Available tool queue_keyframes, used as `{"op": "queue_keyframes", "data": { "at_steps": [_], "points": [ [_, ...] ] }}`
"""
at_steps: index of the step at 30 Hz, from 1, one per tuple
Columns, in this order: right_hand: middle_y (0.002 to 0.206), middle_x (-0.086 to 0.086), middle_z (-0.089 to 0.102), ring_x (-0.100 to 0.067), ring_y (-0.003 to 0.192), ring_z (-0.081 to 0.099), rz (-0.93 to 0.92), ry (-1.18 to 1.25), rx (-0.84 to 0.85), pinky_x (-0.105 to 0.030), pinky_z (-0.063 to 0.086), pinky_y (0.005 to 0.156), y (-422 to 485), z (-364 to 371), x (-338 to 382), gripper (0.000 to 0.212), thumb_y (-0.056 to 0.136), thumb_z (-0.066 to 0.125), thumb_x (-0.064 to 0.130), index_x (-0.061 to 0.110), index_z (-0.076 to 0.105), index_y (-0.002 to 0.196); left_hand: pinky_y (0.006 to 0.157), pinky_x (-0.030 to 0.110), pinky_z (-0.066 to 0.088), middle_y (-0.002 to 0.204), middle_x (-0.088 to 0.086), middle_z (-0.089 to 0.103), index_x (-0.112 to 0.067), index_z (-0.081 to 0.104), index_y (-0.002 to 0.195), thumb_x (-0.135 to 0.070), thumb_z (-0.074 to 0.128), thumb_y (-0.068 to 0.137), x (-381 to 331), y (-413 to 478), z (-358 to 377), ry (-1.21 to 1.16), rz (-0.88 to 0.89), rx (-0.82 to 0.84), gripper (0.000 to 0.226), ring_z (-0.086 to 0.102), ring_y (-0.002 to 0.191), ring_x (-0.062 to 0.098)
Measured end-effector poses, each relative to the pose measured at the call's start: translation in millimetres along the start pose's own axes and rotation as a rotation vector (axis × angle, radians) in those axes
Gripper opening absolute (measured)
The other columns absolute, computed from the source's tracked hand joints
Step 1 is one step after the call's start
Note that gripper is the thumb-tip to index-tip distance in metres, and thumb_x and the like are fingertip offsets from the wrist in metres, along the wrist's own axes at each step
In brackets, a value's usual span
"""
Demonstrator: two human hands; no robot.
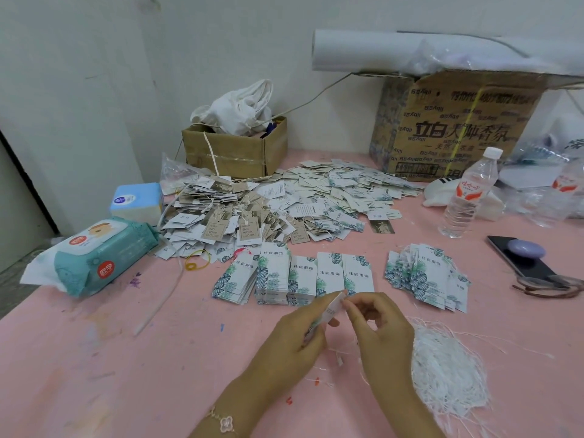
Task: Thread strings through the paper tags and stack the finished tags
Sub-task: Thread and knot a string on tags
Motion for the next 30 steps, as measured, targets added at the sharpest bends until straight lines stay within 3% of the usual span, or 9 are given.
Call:
{"op": "queue_keyframes", "data": {
  "at_steps": [5,8,11,14,17,21,24,26,30],
  "points": [
    [0.066,-0.001,0.062,-0.013,0.054,0.058,0.29,0.359,0.043,-0.02,0.049,0.049,1,7,-15,0.019,0.077,0.074,0.005,0.021,0.064,0.073,0.075,0.025,0.057,0.112,-0.009,0.068,-0.053,0.044,0.137,-0.013,0.045,0.097,-8,-2,2,-0.211,-0.022,0.025,0.056,0.068,0.089,0.018],
    [0.06,-0.004,0.052,-0.01,0.041,0.047,0.426,0.513,0.068,-0.025,0.045,0.041,0,12,-20,0.011,0.076,0.072,0.009,0.011,0.066,0.085,0.089,0.042,0.056,0.119,-0.005,0.067,-0.053,0.044,0.137,-0.013,0.048,0.094,-8,-2,4,-0.219,-0.024,0.024,0.059,0.064,0.102,0.031],
    [0.054,-0.008,0.049,-0.011,0.035,0.04,0.519,0.533,0.11,-0.018,0.035,0.036,-2,17,-23,0.028,0.069,0.07,0.023,-0.001,0.062,0.082,0.088,0.046,0.056,0.116,-0.001,0.068,-0.053,0.045,0.136,-0.008,0.048,0.093,-7,-3,5,-0.254,-0.044,0.03,0.063,0.065,0.099,0.034],
    [0.054,-0.008,0.052,-0.013,0.038,0.034,0.577,0.514,0.156,-0.017,0.029,0.035,-2,18,-25,0.021,0.075,0.067,0.022,0.002,0.064,0.079,0.087,0.032,0.057,0.12,-0.005,0.068,-0.048,0.047,0.138,-0.012,0.049,0.095,-7,-1,6,-0.296,-0.066,0.036,0.056,0.066,0.104,0.022],
    [0.047,0.002,0.046,-0.007,0.035,0.021,0.587,0.499,0.204,-0.015,0.019,0.033,-1,17,-26,0.015,0.082,0.064,0.019,0.004,0.066,0.08,0.071,0.026,0.055,0.111,-0.002,0.069,-0.031,0.054,0.138,-0.036,0.047,0.099,-1,9,12,-0.411,-0.224,0.057,0.04,0.065,0.085,0.009],
    [0.043,0.008,0.037,-0.006,0.035,0.016,0.558,0.461,0.216,-0.015,0.016,0.033,3,14,-24,0.023,0.075,0.065,0.026,0.004,0.066,0.082,0.068,0.018,0.051,0.096,-0.004,0.075,-0.039,0.077,0.091,-0.062,0.054,0.083,15,11,3,-0.531,-0.393,-0.015,0.033,0.069,0.081,0.012],
    [0.045,0.006,0.041,-0.007,0.036,0.017,0.545,0.462,0.243,-0.015,0.018,0.033,2,15,-23,0.021,0.073,0.066,0.028,0.007,0.067,0.079,0.067,0.027,0.057,0.093,0.01,0.076,-0.021,0.08,0.086,-0.045,0.07,0.068,24,7,-3,-0.687,-0.422,-0.052,0.031,0.072,0.076,0.016],
    [0.047,0.006,0.047,-0.004,0.033,0.024,0.525,0.473,0.284,-0.014,0.022,0.032,1,19,-20,0.018,0.072,0.069,0.025,0.007,0.066,0.076,0.067,0.029,0.056,0.095,0.017,0.075,-0.015,0.079,0.091,-0.035,0.071,0.074,25,4,1,-0.735,-0.429,-0.014,0.027,0.071,0.074,0.02],
    [0.062,-0.001,0.064,-0.006,0.05,0.056,0.508,0.486,0.354,-0.013,0.04,0.042,-4,29,-19,0.007,0.074,0.071,0.012,0.007,0.066,0.072,0.081,0.043,0.035,0.115,0.04,0.058,-0.014,0.075,0.105,-0.048,0.076,0.073,23,0,10,-0.767,-0.455,0.011,0.047,0.051,0.092,0.037]
  ]
}}
Point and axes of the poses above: each hand's wrist, its own y-axis towards the middle knuckle, its own z-axis out of the palm, x = y × z, the point moved 7 cm from there along y, towards the middle knuckle
